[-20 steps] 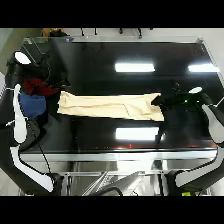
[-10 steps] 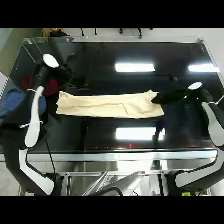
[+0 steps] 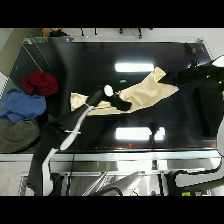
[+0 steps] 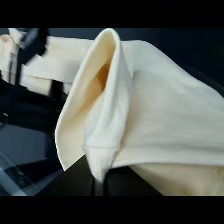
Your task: Fold the shirts.
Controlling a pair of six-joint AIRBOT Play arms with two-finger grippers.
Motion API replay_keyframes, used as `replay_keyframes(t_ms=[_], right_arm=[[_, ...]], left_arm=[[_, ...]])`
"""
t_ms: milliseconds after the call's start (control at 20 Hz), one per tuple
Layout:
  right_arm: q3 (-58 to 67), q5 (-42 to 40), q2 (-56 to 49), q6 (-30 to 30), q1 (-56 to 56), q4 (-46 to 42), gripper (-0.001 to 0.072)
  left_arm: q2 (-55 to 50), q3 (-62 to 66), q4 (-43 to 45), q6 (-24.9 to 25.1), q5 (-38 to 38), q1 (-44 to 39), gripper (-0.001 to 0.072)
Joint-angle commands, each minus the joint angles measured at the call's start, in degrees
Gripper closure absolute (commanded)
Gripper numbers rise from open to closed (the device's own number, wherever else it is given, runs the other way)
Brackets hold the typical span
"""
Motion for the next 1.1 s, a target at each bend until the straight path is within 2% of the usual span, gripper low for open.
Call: replay_keyframes(t_ms=[0, 150, 400, 600, 800, 850, 900, 950, 1000, 1050], right_arm=[[4.2, 2.54, 1.51, 2.62, -0.02, 0.09, 0.0691], [4.17, 3.17, 1.03, 3.41, 0.42, 0.07, 0.0691], [4.17, 0.09, -0.15, 4.26, 7.96, 0.09, 0.069], [4.17, -9.6, -2.73, 4.94, 21.27, 0.07, 0.069], [4.17, -24.7, -9.73, 5.33, 36.81, 0.11, 0.0689], [4.17, -30.4, -12.37, 5.29, 40.92, 0.24, 0.0594], [4.22, -35.5, -14.8, 3.67, 44.39, 1.86, 0.0319], [4.42, -39.36, -16.59, -0.57, 47.08, 3.61, 0.0253], [5.05, -41.0, -17.05, -1.64, 48.09, 4.02, 0.0336], [6.32, -40.17, -16.44, -1.84, 47.76, 3.98, 0.0387]], left_arm=[[-6.34, 9.53, -3.74, -2.43, -1.14, -5.16, 0.0617], [-3.23, 12.48, -4.37, -2.29, -5.81, -2.4, 0.0617], [12.46, 8.81, -4.42, -0.76, -21.14, 13.86, 0.0618], [24.0, 8.41, -5.84, -0.85, -27.71, 29.46, 0.0617], [30.23, 8.37, -6.78, -0.74, -29.44, 38.25, 0.0617], [31.01, 8.02, -6.8, -0.33, -29.55, 39.08, 0.0618], [31.87, 6.82, -6.73, 0.55, -29.44, 39.47, 0.0617], [32.65, 4.7, -6.75, 1.38, -28.63, 39.45, 0.0618], [33.22, 2.19, -6.78, 2.14, -27.71, 39.17, 0.0618], [33.51, -0.39, -6.75, 2.95, -27.08, 38.56, 0.0617]])
